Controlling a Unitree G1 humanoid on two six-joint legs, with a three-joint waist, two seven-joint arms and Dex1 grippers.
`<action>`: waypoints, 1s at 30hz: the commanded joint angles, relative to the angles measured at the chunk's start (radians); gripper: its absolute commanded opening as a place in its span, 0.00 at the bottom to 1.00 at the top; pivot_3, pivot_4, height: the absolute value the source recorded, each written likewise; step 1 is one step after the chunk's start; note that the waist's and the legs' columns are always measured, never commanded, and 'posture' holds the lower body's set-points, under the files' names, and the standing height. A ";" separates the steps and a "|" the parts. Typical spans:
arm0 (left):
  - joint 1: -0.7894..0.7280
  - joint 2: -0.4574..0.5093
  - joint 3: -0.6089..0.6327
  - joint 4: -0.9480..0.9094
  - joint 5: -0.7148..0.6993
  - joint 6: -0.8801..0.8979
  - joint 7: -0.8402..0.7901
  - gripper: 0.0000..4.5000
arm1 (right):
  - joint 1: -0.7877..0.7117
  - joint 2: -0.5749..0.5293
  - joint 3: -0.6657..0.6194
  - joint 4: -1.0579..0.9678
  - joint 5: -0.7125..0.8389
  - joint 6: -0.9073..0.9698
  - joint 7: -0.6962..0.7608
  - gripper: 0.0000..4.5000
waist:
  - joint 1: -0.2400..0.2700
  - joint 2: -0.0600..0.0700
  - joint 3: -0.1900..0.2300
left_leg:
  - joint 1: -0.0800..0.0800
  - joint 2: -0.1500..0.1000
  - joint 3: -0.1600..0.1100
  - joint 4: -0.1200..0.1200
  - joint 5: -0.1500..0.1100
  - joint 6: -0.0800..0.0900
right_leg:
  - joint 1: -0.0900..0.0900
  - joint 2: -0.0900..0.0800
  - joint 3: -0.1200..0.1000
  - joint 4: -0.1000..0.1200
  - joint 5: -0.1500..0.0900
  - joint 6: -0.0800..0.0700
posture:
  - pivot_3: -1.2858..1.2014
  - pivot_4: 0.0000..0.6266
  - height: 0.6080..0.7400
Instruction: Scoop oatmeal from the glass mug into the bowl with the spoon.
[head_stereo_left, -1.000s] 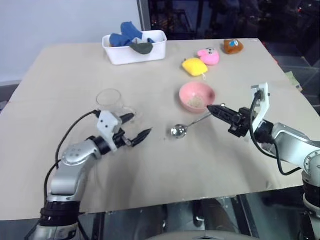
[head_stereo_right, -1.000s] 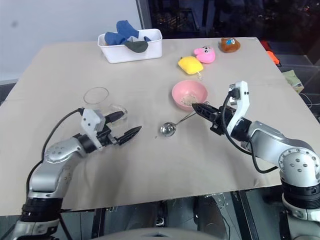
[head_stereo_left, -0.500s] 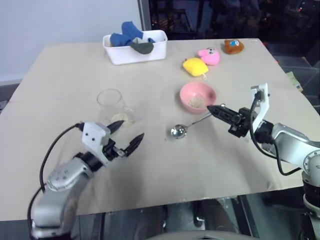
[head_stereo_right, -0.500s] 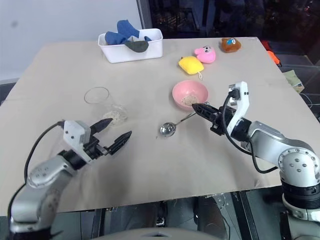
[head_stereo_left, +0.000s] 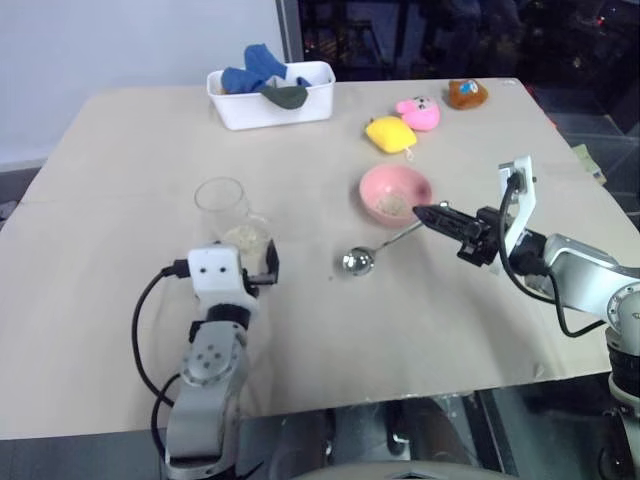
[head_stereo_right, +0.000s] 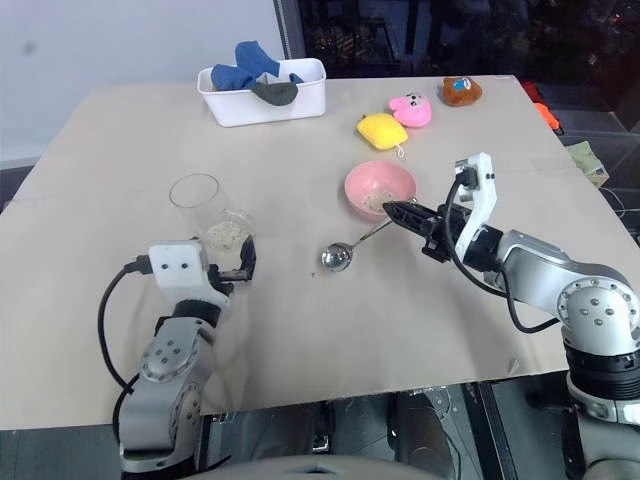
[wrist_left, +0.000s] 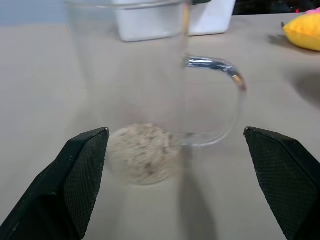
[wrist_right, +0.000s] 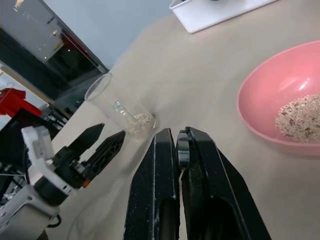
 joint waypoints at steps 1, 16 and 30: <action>-0.047 -0.022 -0.005 0.028 0.016 -0.004 0.028 1.00 | -0.013 -0.012 -0.025 -0.032 0.018 -0.005 0.007 0.00 | 0.000 0.000 0.000 | 0.000 0.000 0.000 0.000 0.000 0.000 | 0.000 0.000 0.000 0.000 0.000 0.000 | 0.52 0.24 1.00; -0.175 -0.087 0.010 0.136 0.090 -0.004 0.156 1.00 | -0.001 -0.013 -0.028 -0.064 0.035 -0.010 -0.028 0.00 | 0.000 0.000 0.000 | 0.000 0.000 0.000 0.000 0.000 0.000 | 0.000 0.000 0.000 0.000 0.000 0.000 | 0.52 0.24 1.00; -0.130 0.008 0.137 0.082 0.115 0.008 0.149 1.00 | 0.008 0.019 -0.008 -0.062 0.007 -0.023 -0.003 0.00 | -0.002 0.000 0.000 | 0.000 0.000 0.000 0.000 0.000 0.000 | 0.000 0.000 -0.001 0.000 0.000 0.000 | 0.52 0.24 1.00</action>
